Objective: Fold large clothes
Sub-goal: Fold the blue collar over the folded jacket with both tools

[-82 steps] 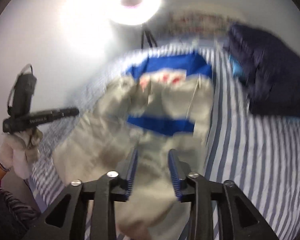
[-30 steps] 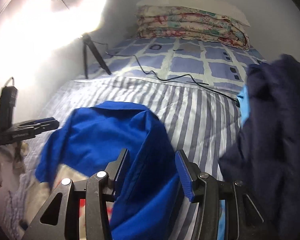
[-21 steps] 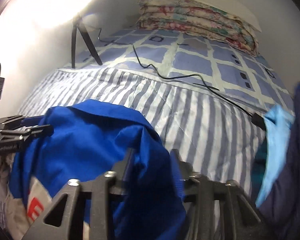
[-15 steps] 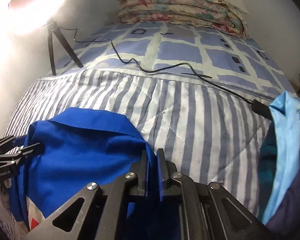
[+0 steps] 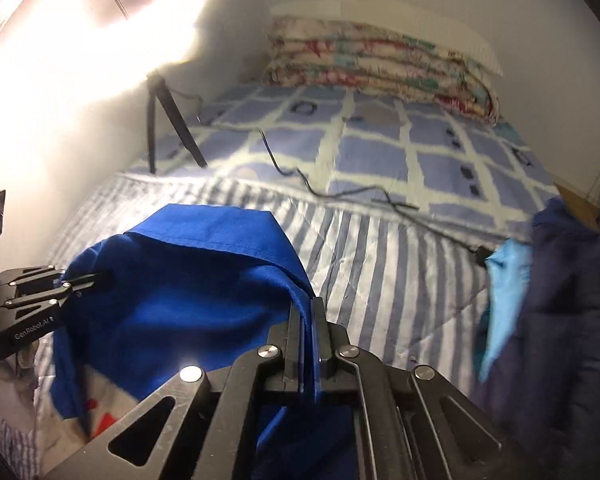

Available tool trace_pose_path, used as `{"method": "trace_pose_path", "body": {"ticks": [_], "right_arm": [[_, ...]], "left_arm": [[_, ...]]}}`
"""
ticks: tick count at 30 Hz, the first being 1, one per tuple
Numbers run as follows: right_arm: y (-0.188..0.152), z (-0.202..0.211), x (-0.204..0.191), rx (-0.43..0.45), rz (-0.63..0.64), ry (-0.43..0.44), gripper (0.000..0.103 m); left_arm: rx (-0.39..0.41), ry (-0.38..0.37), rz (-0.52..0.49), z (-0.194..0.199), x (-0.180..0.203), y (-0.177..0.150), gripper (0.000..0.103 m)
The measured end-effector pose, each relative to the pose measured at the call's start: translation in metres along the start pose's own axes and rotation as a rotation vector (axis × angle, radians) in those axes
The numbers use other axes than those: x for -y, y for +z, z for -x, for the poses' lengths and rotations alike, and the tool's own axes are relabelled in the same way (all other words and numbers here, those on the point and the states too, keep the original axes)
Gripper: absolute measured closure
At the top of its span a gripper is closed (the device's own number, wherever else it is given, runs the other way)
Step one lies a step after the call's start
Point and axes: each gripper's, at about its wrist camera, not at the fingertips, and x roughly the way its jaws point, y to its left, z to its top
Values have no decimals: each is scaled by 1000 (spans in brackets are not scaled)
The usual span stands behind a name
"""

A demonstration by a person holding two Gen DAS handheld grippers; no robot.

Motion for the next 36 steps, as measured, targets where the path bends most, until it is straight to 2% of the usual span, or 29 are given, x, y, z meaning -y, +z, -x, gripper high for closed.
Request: {"method": "trace_pose_path", "body": {"ticks": [4,9,17,24,28,32,36], "right_arm": [[-1,44,-5,22,2,8,103],[-16,113,-18,60,-5,39,103],[-69,220,-58,97,-16,115,103],[-145,282,-93,110,-42,151,103],[-201,308,-114,128,-63,169,103],[-266,320,-132,117,-69,158,103],[-326,313,-145,71,-74,155,103]], "left_arm": [[40,-18,0,42,12,-1,100],[70,-32,-16,102,28,-19,100],[92,-74,-16,187,50,-78,101],[92,-83,-29,243,63,-149,101],[78,-76,-51,263,71,-190,101],[29,-63,-81,271,83,-243,101],[-19,-40,-120,267,91,-287,101]]}}
